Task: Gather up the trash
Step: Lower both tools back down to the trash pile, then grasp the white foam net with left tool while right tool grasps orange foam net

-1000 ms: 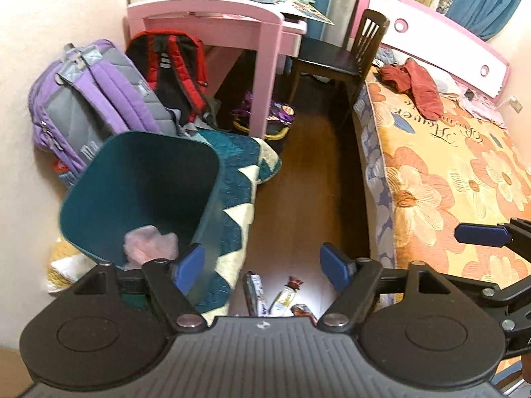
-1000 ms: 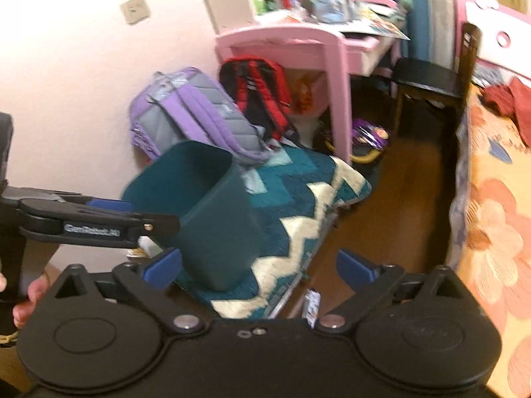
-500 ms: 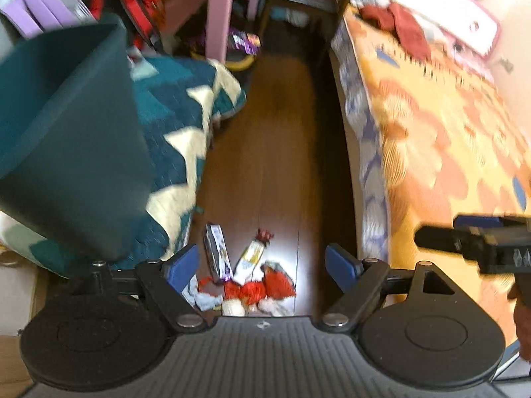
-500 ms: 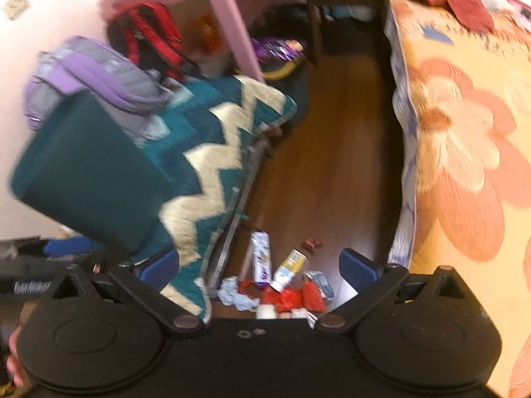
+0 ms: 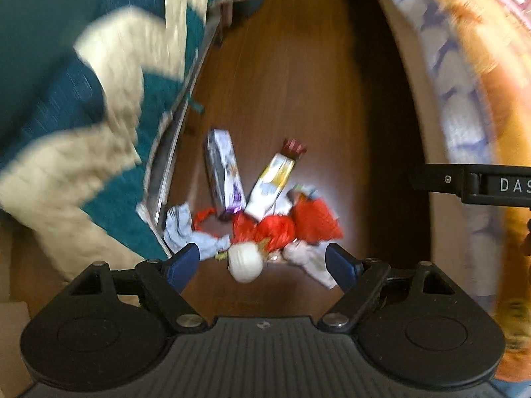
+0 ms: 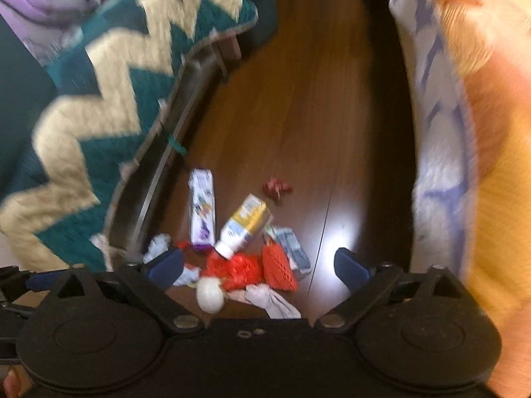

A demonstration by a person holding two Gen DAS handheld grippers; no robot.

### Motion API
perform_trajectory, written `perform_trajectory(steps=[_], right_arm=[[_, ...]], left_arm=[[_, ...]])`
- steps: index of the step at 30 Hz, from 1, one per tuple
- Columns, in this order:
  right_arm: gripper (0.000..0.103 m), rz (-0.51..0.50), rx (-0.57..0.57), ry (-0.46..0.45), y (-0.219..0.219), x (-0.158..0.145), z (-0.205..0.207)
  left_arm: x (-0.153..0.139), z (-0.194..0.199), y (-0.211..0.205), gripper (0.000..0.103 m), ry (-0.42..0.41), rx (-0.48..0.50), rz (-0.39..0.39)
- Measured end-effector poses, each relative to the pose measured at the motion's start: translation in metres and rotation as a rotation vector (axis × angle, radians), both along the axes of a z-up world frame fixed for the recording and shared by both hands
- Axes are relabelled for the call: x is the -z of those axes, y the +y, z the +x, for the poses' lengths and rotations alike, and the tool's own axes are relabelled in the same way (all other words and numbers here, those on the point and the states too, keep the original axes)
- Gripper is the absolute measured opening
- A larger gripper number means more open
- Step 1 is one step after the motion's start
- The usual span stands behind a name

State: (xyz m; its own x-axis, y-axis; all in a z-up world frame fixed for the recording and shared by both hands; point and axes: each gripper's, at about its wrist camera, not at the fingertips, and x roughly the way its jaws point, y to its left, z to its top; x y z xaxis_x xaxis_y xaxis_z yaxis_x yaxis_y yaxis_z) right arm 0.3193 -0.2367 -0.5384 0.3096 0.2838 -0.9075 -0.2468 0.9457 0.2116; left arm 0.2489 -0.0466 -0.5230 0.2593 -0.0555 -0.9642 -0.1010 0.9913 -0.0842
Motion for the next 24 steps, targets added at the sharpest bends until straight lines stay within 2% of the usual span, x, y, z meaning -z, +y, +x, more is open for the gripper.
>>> perform_trajectory(steps=[4,7,11,17,19,24], right_arm=[[0.085,-0.019,-0.029,0.036,0.012,0.060,0.001],[0.080,-0.032,-0.039,0.075,0.018,0.103,0.005],[0.077,-0.042,-0.047,0.112,0.022,0.150,0.010],[0.070,-0.057,-0.057,0.142,0.024,0.200,0.016],[0.062,-0.058,-0.052,0.152,0.024,0.212,0.018],[0.050,-0.054,-0.033,0.163,0.023,0.231,0.019]], left_arm=[[0.072,0.000,0.003,0.083,0.051,-0.022,0.005],[0.121,0.001,0.007,0.083,0.087,-0.037,0.027],[0.182,0.004,0.011,0.083,0.133,-0.068,0.012],[0.246,0.013,0.010,0.083,0.159,-0.058,-0.029],[0.262,0.017,0.011,0.083,0.168,-0.056,-0.044],[0.293,0.019,0.014,0.083,0.193,-0.060,-0.064]])
